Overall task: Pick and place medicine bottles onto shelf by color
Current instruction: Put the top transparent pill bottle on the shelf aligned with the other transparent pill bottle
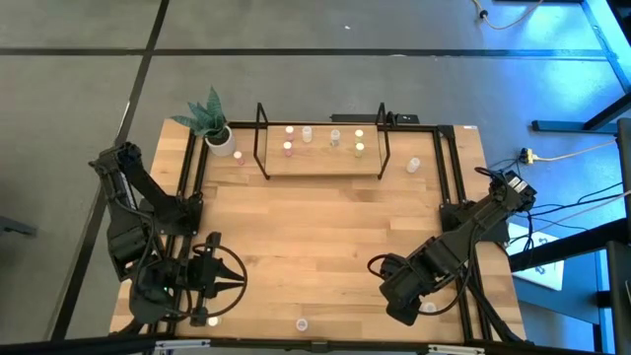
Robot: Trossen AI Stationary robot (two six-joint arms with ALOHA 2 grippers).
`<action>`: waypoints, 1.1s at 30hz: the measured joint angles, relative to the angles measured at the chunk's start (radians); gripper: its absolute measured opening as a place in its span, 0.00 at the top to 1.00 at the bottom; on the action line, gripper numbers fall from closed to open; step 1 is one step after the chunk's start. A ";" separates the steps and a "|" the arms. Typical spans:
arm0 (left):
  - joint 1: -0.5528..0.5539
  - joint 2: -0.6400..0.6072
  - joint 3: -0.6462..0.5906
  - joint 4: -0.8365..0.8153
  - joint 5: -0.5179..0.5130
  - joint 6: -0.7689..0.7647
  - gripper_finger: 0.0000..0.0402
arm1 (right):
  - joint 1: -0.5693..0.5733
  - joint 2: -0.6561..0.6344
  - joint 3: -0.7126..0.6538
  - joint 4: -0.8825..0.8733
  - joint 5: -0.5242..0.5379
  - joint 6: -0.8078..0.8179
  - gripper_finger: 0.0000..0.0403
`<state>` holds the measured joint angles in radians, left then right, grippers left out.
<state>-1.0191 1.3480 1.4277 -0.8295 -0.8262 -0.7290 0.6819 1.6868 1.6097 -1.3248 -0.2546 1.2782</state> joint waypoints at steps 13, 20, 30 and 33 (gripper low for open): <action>0.000 0.000 0.000 0.000 0.002 -0.001 0.93 | 0.000 0.000 0.000 0.119 -0.002 0.000 0.51; 0.000 0.000 0.000 0.000 0.002 -0.001 0.93 | 0.000 0.000 0.000 0.129 -0.001 -0.001 0.51; 0.000 0.000 0.000 0.001 0.002 -0.001 0.93 | 0.001 0.000 0.000 0.112 0.000 -0.001 0.51; 0.000 0.000 0.000 0.001 0.002 -0.001 0.93 | 0.001 0.000 0.000 0.104 0.019 -0.001 0.51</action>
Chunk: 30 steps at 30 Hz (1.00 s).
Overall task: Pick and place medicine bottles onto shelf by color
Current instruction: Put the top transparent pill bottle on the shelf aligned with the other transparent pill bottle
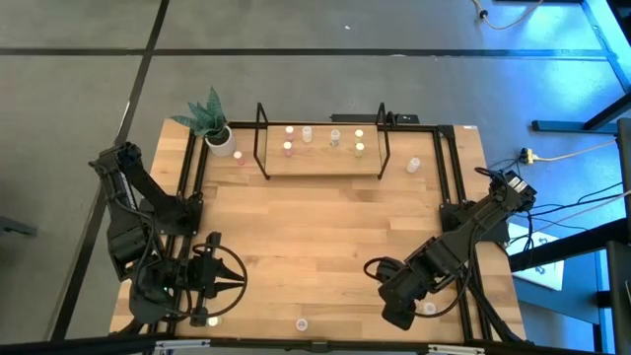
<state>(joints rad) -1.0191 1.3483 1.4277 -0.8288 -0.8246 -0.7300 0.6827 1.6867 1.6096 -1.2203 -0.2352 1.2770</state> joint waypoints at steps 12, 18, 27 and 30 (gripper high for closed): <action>0.000 0.000 0.000 0.000 0.000 0.000 0.93 | 0.043 0.000 0.000 -0.011 0.113 0.020 0.29; 0.000 0.000 0.000 0.000 0.000 0.000 0.93 | 0.043 0.001 0.000 -0.012 0.119 -0.034 0.28; 0.000 0.000 0.000 0.000 0.000 0.000 0.93 | 0.098 0.002 0.000 -0.008 0.211 -0.139 0.30; 0.000 0.000 0.000 0.000 0.000 0.000 0.93 | 0.123 0.002 0.000 -0.039 0.214 -0.074 0.30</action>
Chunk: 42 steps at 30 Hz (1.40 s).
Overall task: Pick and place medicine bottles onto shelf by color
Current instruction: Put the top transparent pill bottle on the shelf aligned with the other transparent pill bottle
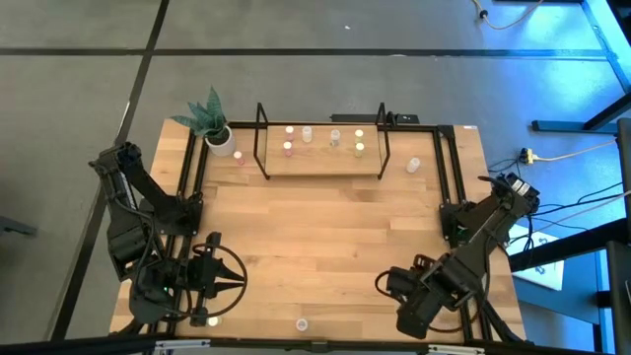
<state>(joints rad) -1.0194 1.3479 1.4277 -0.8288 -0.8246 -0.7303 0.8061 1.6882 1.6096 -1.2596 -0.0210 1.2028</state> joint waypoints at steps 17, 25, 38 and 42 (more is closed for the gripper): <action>0.000 0.000 0.000 0.000 0.000 0.000 0.93 | 0.298 0.000 -0.012 -0.071 0.189 0.301 0.30; 0.000 0.000 0.000 0.000 0.000 0.000 0.93 | 0.384 0.001 -0.107 -0.033 0.236 0.502 0.30; 0.000 0.000 0.000 0.000 0.000 0.000 0.93 | 0.310 0.001 -0.275 0.091 0.143 0.573 0.30; 0.000 0.000 0.000 0.000 0.000 0.000 0.93 | 0.278 0.001 -0.318 0.150 0.077 0.565 0.30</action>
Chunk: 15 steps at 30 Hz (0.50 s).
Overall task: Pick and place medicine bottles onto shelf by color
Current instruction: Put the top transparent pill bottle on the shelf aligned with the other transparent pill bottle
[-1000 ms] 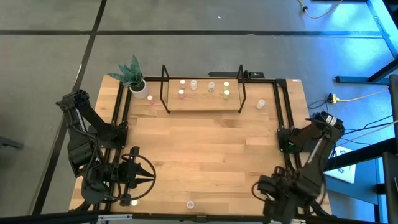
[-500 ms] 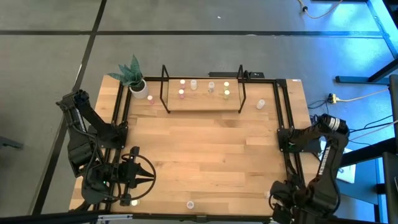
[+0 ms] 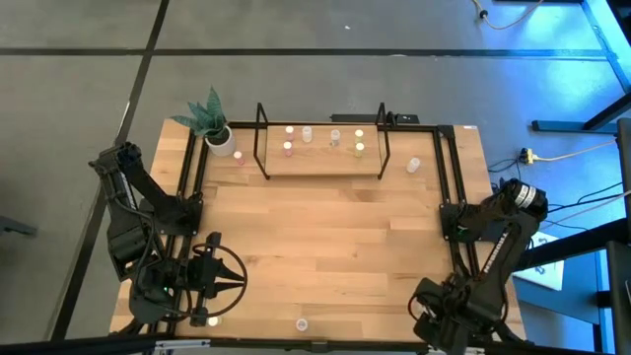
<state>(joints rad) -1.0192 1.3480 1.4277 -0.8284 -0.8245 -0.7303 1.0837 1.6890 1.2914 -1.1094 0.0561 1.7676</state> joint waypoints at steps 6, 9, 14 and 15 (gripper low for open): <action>0.000 0.000 0.000 0.000 0.000 0.000 0.93 | -0.016 0.000 -0.060 0.084 -0.050 0.004 0.30; 0.000 0.000 0.000 0.000 0.000 0.000 0.93 | -0.015 0.000 -0.083 0.109 -0.051 0.008 0.30; 0.000 0.000 0.000 0.000 0.000 0.000 0.93 | -0.017 0.000 -0.098 0.115 -0.077 0.009 0.30; 0.000 0.000 0.000 0.000 0.000 0.000 0.93 | -0.017 0.000 -0.105 0.121 -0.078 0.009 0.30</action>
<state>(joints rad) -1.0191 1.3479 1.4277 -0.8284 -0.8246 -0.7300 1.0668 1.6890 1.1865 -0.9882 -0.0216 1.7767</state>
